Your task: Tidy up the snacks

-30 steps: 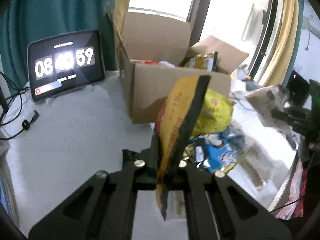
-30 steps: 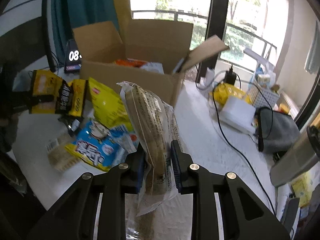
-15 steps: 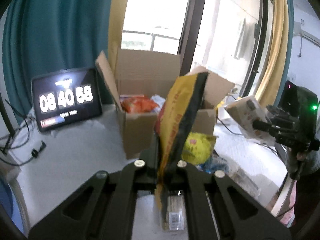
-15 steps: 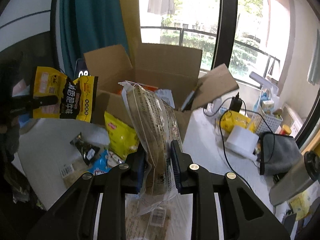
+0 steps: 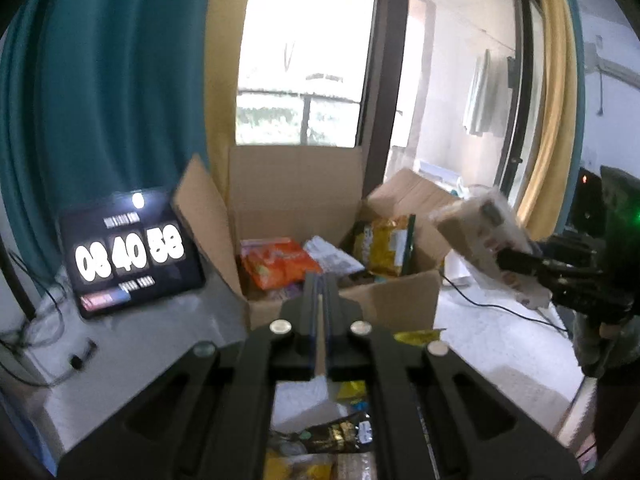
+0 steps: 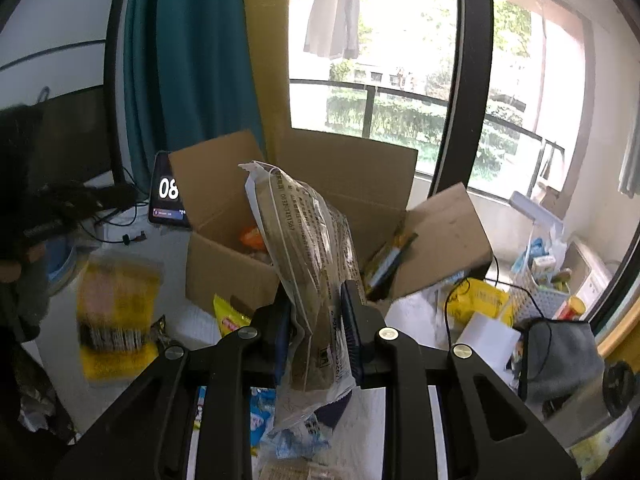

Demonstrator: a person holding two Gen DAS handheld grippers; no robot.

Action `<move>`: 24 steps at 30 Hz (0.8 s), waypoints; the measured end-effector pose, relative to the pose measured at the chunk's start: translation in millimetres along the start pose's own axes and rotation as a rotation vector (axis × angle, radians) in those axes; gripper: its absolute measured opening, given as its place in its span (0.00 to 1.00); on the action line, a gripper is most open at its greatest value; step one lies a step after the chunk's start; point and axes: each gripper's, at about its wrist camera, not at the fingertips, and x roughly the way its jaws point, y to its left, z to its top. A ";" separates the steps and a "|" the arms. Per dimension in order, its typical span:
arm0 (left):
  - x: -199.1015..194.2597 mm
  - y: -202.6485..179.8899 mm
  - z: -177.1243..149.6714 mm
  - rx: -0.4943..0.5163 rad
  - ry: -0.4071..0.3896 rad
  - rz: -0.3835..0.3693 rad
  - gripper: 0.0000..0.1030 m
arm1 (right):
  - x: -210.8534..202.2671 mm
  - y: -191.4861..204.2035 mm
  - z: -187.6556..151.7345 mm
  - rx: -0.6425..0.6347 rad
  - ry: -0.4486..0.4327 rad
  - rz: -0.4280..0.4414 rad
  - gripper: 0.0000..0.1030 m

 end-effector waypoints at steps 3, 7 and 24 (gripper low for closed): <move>6.1 -1.6 -6.0 0.009 0.021 0.006 0.00 | 2.2 3.7 3.0 -0.008 -0.004 0.013 0.25; 6.8 6.2 -19.7 0.002 0.079 0.025 0.02 | 6.0 6.0 1.8 -0.011 0.002 0.024 0.25; -44.4 88.8 -176.6 -0.313 0.349 0.244 0.64 | 10.8 6.7 -38.2 0.044 0.074 0.049 0.25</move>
